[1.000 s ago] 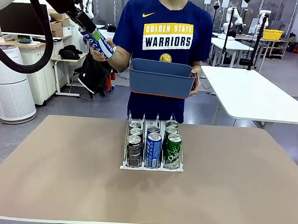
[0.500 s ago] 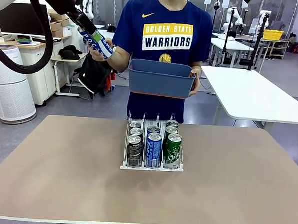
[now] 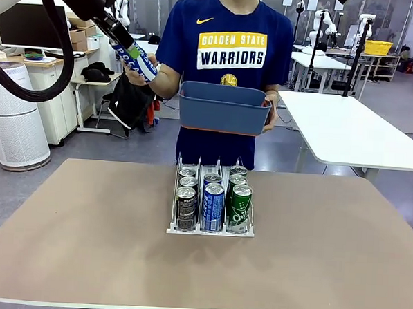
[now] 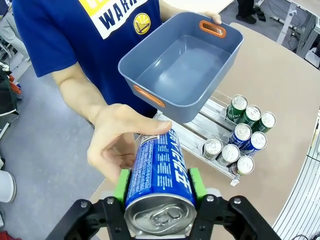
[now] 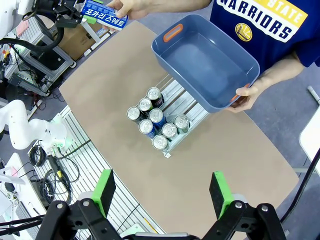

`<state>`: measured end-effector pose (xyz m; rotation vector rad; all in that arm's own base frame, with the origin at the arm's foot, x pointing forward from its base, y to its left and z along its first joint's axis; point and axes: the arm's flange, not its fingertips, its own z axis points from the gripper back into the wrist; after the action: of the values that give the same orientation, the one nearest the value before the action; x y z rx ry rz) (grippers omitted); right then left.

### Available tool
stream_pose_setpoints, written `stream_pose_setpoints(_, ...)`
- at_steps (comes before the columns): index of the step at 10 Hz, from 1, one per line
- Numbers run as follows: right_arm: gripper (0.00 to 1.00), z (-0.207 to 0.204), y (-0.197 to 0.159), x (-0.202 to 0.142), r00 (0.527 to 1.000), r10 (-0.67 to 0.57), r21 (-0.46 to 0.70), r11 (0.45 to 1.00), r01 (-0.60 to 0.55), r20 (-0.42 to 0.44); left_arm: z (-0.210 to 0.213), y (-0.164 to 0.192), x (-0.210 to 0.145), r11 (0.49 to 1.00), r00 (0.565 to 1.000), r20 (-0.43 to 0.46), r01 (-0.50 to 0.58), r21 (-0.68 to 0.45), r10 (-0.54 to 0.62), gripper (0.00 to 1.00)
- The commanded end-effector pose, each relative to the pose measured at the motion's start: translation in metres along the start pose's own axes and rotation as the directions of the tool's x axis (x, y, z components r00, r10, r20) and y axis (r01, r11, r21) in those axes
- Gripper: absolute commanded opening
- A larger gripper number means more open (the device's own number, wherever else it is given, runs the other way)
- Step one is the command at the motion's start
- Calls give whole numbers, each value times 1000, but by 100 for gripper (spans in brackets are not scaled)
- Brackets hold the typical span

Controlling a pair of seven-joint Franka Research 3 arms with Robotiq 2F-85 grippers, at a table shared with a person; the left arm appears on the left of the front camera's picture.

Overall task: Fill the beverage cans into the dispenser.
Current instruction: Pick up the Ionic drink handed by the human.

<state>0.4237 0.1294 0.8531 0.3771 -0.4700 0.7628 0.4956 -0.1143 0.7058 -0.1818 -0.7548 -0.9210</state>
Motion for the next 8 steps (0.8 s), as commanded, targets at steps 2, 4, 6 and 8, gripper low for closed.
stream_pose_setpoints(2,100,0,0,-1,1000,-5,11,1000,5,0,8,2,-3,1000,1000,-12,-11,14,11,0)
stream_pose_setpoints(4,100,0,0,-1,1000,-5,11,1000,5,0,10,2,-5,1000,999,-33,-11,19,12,0)
stream_pose_setpoints(6,100,0,0,-1,1000,-5,11,1000,5,0,7,2,-3,1000,999,-38,-1,11,2,0)
stream_pose_setpoints(8,100,0,0,-1,1000,-5,11,1000,5,0,3,2,-2,1000,1000,-12,4,14,-4,53)
